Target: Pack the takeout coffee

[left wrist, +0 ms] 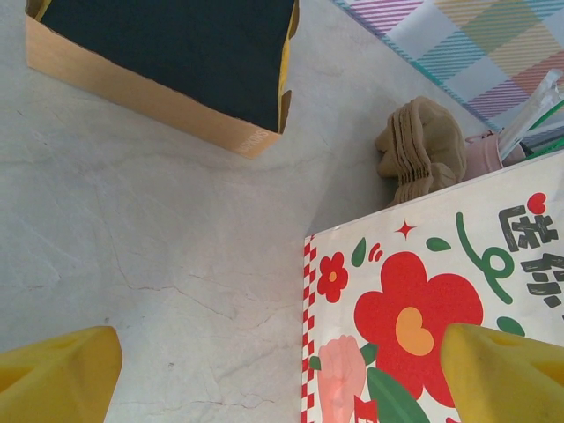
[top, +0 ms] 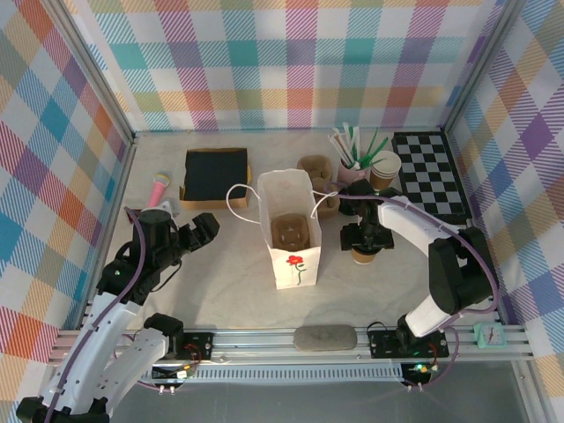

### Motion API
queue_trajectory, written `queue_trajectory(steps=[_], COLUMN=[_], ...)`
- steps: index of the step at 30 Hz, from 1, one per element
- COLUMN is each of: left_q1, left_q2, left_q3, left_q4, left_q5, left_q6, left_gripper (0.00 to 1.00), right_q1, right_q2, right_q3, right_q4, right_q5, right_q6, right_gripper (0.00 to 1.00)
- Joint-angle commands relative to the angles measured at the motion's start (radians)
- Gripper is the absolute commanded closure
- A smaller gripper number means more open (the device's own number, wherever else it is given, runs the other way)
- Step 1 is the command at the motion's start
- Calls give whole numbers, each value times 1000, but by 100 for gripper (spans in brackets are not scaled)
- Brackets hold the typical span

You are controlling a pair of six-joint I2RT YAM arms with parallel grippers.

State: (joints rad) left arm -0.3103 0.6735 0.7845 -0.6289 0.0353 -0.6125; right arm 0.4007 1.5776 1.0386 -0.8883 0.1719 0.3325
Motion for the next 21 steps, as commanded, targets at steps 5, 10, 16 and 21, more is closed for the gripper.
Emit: queue_trajectory(steps=[5, 10, 16, 21], left_q1=[13, 12, 12, 12], left_q2=[-23, -29, -34, -31], left_q3=[26, 30, 32, 37], left_q4=[-26, -33, -37, -34], left_q5=[-15, -18, -21, -17], left_q6=[19, 19, 21, 20], left_gripper=[7, 7, 7, 7], right_q1=[9, 10, 9, 10], right_q2=[-46, -64, -71, -53], right_q3=[50, 59, 33, 15], right_q4=[-85, -120, -129, -114], right_q5=[-7, -29, -63, -59], right_q6=[13, 12, -7, -22], right_gripper=[1, 1, 1, 1])
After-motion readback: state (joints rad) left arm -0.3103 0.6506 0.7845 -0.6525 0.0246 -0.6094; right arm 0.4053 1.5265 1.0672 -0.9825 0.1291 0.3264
